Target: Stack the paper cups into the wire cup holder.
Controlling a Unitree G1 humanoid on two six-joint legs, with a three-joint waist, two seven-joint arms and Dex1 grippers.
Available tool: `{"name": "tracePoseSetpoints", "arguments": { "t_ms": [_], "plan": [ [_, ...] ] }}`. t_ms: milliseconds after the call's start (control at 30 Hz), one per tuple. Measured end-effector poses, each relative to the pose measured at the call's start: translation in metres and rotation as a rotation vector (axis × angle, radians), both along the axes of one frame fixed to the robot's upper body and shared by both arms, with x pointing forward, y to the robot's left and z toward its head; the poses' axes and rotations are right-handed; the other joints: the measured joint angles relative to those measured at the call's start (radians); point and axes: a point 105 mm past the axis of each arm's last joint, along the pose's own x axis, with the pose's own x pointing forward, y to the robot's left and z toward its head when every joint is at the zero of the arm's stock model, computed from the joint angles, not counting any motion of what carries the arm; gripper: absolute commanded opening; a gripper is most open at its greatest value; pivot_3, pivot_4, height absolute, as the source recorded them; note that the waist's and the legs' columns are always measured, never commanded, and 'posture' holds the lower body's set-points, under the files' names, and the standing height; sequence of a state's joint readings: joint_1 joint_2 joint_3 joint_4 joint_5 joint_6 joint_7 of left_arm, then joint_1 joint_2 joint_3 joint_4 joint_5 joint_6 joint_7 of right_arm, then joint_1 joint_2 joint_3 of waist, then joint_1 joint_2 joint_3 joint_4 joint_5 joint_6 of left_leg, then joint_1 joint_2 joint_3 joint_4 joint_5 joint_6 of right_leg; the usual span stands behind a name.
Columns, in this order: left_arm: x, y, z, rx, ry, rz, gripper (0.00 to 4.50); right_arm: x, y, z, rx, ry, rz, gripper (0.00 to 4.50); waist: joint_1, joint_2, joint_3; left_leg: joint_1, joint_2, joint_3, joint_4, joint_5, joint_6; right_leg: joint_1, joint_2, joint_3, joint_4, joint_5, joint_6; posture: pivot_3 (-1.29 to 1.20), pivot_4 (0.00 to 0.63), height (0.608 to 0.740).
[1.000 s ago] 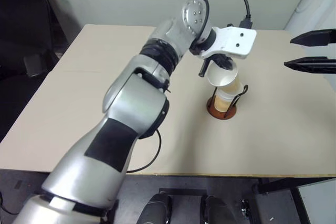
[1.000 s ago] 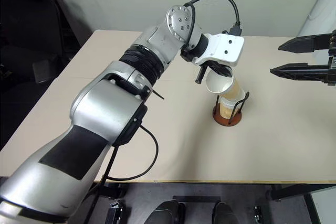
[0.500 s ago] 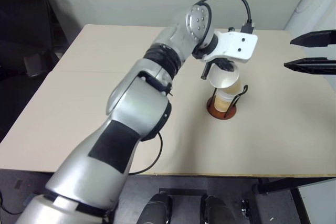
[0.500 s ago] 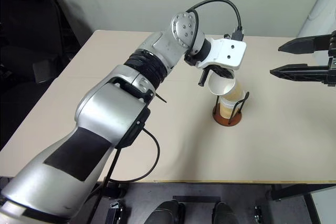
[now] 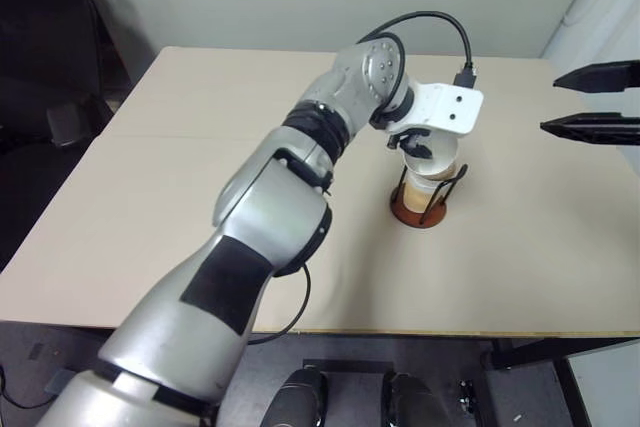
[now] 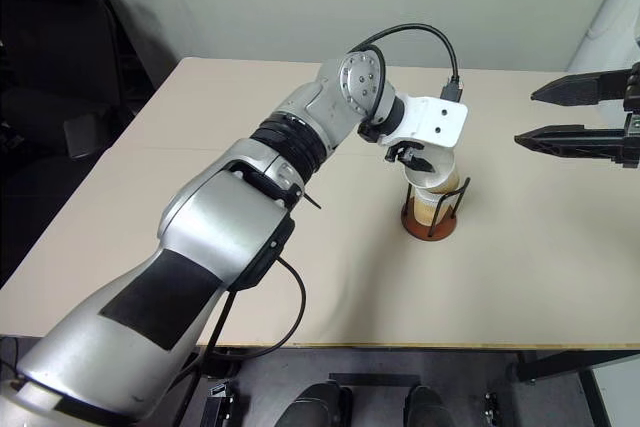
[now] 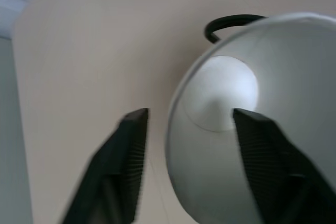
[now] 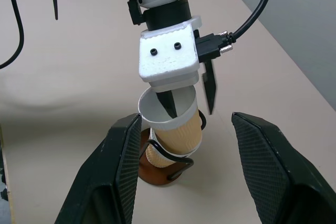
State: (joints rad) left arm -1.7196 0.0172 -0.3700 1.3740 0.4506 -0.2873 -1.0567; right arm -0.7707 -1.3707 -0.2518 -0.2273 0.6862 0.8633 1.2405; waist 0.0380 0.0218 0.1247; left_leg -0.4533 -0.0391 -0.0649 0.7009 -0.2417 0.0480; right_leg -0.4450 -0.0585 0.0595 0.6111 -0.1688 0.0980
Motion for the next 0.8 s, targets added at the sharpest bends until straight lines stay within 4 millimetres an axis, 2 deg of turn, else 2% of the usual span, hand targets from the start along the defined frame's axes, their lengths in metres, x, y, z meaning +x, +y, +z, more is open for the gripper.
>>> {"name": "tracePoseSetpoints", "arguments": {
  "t_ms": [367, 800],
  "plan": [
    [0.009, -0.011, 0.012, -0.110, -0.132, 0.051, 3.46, -0.001, 0.001, -0.002, -0.003, 0.005, 0.001, 2.74, 0.001, 0.000, 0.000, 0.000, 0.000, 0.001, 0.000, 0.001, 0.000, 0.000, 0.000, 0.000, 0.000, 0.000, 0.000, 0.00, 0.150, 0.740],
    [0.016, -0.013, 0.017, -0.155, -0.204, 0.097, 3.46, -0.001, 0.001, -0.002, -0.002, 0.007, -0.004, 2.74, 0.002, 0.000, 0.000, 0.001, 0.000, 0.001, 0.000, 0.001, -0.001, 0.000, 0.000, 0.000, 0.000, 0.000, 0.000, 0.00, 0.150, 0.740]
  ]
}}
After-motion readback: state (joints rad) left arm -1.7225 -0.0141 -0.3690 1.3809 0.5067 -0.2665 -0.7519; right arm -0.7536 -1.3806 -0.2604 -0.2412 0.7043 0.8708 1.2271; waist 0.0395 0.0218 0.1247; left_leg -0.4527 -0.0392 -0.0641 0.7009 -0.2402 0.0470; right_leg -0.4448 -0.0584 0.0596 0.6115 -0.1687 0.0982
